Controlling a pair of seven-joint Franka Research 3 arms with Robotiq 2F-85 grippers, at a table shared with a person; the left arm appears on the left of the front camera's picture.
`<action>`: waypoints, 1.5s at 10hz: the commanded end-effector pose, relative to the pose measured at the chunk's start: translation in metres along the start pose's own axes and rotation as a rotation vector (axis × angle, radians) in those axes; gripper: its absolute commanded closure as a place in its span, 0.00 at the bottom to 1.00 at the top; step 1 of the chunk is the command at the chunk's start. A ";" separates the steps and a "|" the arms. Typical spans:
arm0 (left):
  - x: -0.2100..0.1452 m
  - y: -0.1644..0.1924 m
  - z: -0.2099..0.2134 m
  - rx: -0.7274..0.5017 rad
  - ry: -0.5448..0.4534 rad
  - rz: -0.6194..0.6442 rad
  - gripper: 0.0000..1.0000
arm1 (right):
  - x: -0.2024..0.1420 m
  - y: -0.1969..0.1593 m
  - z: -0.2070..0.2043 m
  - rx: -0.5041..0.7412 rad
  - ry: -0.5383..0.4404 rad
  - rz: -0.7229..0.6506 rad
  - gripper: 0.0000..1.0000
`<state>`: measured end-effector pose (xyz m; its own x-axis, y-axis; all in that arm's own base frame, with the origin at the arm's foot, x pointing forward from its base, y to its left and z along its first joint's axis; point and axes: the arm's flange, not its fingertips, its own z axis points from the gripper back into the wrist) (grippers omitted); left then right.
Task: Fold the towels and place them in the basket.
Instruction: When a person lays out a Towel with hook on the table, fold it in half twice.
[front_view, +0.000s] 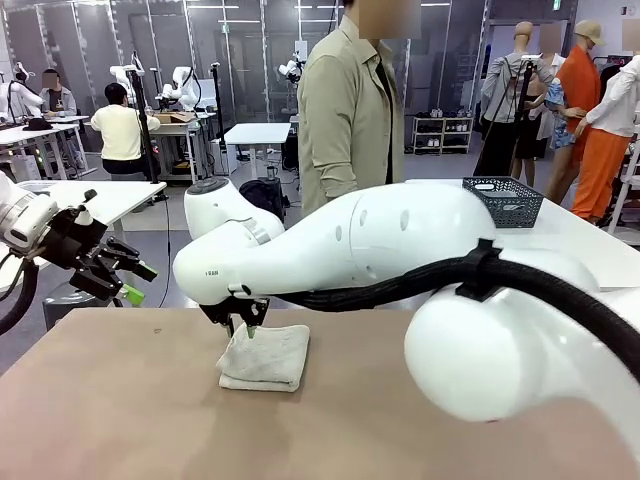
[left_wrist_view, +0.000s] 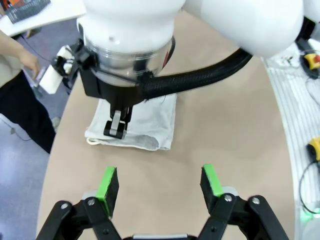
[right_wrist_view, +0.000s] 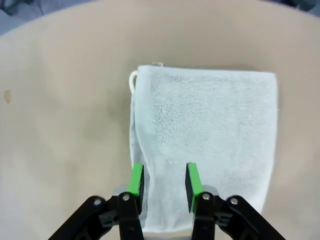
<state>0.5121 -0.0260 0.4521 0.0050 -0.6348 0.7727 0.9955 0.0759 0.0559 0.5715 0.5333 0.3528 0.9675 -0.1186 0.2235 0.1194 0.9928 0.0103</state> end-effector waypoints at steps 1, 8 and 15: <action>0.001 0.000 0.000 0.005 0.004 0.009 0.16 | -0.025 -0.051 0.027 0.037 0.012 -0.046 0.57; 0.001 0.000 0.000 0.005 0.004 0.009 0.16 | -0.062 -0.167 0.087 0.087 0.039 -0.002 0.57; 0.001 0.000 0.000 0.005 0.004 0.009 0.16 | -0.047 -0.182 0.095 0.119 0.086 0.054 0.57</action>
<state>0.5122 -0.0257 0.4517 0.0061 -0.6349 0.7726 0.9955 0.0766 0.0550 0.4844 0.3638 0.4315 0.9844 -0.0767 0.1584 0.0609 0.9929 0.1023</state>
